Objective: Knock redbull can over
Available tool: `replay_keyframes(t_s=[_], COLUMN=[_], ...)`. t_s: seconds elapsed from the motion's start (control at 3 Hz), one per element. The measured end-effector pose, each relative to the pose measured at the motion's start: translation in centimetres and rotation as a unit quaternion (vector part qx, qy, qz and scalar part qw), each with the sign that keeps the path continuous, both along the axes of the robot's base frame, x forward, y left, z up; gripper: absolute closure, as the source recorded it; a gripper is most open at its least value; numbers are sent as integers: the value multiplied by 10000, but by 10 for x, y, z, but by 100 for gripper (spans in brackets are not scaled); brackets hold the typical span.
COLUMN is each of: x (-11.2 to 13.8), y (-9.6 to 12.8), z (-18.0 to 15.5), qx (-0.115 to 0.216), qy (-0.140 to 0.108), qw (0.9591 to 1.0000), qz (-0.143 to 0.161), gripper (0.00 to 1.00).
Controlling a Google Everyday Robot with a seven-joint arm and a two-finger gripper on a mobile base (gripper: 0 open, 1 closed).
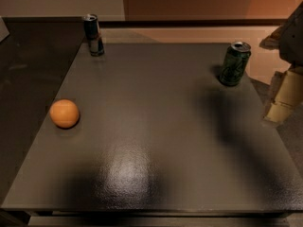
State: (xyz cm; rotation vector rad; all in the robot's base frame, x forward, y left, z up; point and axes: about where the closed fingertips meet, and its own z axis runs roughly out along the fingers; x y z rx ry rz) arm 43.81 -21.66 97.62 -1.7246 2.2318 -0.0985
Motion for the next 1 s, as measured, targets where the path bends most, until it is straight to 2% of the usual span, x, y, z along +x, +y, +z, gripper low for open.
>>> replay_keyframes(t_s=[0.33, 0.67, 1.0], x=[0, 11, 35], y=[0, 7, 22], z=[0, 7, 18], qx=[0, 160, 617], qy=[-1, -128, -408], qw=[10000, 9998, 9973], qz=[0, 14, -13], gripper=[0, 0, 0])
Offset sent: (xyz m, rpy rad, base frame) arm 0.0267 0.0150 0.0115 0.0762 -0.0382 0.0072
